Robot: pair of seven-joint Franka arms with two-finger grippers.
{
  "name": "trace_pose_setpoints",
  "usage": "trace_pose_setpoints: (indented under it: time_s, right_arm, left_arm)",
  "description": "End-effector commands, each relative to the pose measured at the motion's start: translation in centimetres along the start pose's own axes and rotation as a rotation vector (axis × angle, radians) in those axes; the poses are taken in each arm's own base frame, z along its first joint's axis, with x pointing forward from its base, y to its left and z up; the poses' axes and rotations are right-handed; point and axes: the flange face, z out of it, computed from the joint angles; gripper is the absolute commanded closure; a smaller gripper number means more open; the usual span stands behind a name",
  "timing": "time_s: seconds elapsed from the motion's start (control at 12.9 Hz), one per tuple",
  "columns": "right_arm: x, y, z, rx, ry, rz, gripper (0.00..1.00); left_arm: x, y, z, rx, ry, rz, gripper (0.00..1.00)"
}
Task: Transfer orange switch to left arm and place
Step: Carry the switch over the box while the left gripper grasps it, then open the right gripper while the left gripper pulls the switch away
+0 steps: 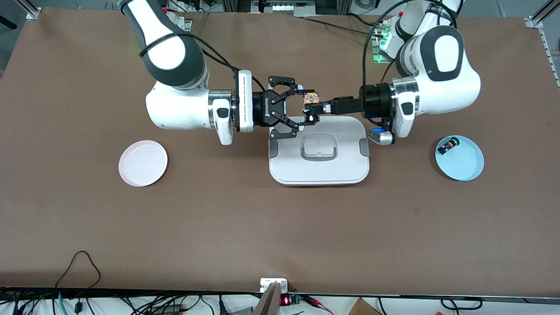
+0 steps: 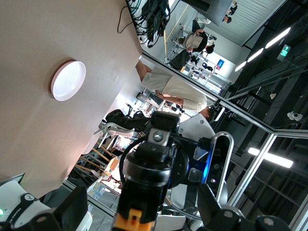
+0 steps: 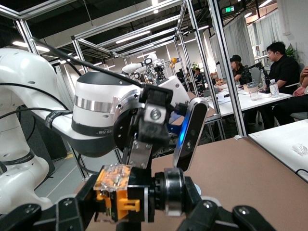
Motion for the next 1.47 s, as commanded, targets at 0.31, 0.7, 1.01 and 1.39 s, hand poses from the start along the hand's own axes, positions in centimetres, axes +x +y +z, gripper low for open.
trace_pose_setpoints:
  time_s: [0.31,0.7,1.01,1.39]
  right_arm:
    - [0.5,-0.2,0.1,-0.005,0.032,-0.009,0.98]
    - [0.7,-0.3,0.2,-0.005,0.039,-0.008,0.98]
    - [0.9,-0.4,0.2,-0.004,0.042,0.003,0.64]
    - [1.4,-0.4,-0.4,-0.01,0.062,0.016,0.0]
  left_arm:
    - [-0.3,0.0,-0.6,-0.025,0.022,0.027,0.43]
    - [-0.1,0.3,-1.5,-0.03,0.037,0.052,1.0]
    - [0.4,0.5,-2.5,-0.032,0.047,0.053,1.0]
    - [2.5,-0.4,-6.5,0.028,0.06,0.062,1.0]
